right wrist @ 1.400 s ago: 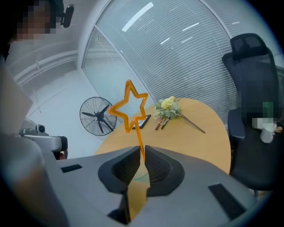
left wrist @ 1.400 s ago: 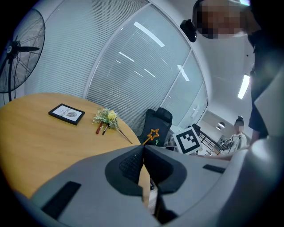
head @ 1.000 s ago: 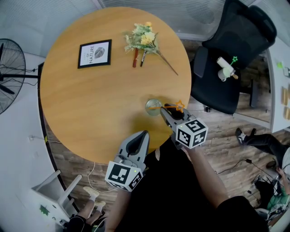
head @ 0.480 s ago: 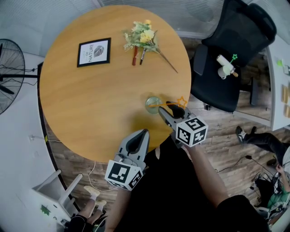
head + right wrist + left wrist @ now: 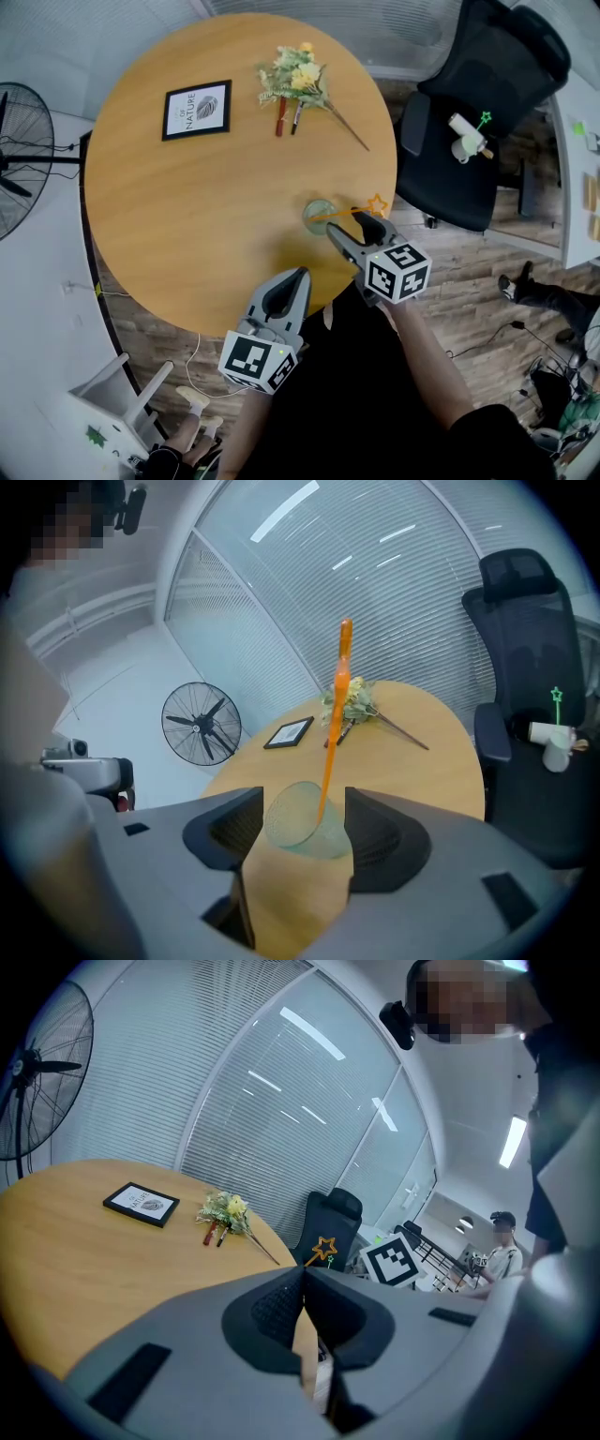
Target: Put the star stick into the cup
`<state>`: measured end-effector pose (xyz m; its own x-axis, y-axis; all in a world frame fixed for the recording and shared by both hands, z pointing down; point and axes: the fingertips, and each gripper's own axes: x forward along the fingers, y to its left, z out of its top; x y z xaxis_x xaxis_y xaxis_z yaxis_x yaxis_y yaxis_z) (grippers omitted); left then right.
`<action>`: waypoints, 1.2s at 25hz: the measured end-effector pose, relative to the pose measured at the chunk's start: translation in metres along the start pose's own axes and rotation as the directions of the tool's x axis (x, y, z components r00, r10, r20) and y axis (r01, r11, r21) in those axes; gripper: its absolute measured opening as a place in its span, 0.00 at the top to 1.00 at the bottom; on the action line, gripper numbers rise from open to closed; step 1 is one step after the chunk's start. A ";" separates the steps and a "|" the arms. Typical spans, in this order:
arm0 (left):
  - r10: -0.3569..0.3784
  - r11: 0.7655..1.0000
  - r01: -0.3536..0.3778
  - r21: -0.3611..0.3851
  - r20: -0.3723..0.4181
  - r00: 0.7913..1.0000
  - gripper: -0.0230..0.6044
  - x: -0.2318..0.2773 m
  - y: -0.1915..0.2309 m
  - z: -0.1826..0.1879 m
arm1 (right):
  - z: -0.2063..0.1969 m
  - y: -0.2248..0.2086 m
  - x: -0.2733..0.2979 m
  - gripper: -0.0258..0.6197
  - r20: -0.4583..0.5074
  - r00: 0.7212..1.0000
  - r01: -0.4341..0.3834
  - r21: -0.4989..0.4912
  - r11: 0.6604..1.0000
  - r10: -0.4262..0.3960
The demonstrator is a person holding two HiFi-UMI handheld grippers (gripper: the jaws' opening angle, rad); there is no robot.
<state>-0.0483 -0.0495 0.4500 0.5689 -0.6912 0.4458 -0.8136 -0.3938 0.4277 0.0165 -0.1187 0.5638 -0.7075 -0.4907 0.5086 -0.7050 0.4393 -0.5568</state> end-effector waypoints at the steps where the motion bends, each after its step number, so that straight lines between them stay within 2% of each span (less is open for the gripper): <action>1: -0.002 1.000 0.002 0.001 0.000 1.000 0.97 0.000 0.000 0.000 | 0.000 0.000 -0.001 0.55 0.001 1.000 0.002 0.000 1.000 -0.002; 16: -0.051 0.998 0.051 0.022 -0.016 0.999 0.97 -0.014 0.006 -0.008 | -0.005 0.016 -0.023 0.55 0.042 0.996 0.081 -0.017 0.997 -0.081; 30: -0.115 0.993 0.116 0.022 -0.032 0.993 0.97 -0.029 0.021 -0.023 | -0.020 0.066 -0.051 0.66 0.104 0.985 0.146 -0.070 0.987 -0.138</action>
<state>-0.0796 -0.0242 0.4639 0.6623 -0.6215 0.4184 -0.7446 -0.4844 0.4593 0.0047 -0.0494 0.5139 -0.5943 -0.6222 0.5096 -0.8023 0.4144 -0.4297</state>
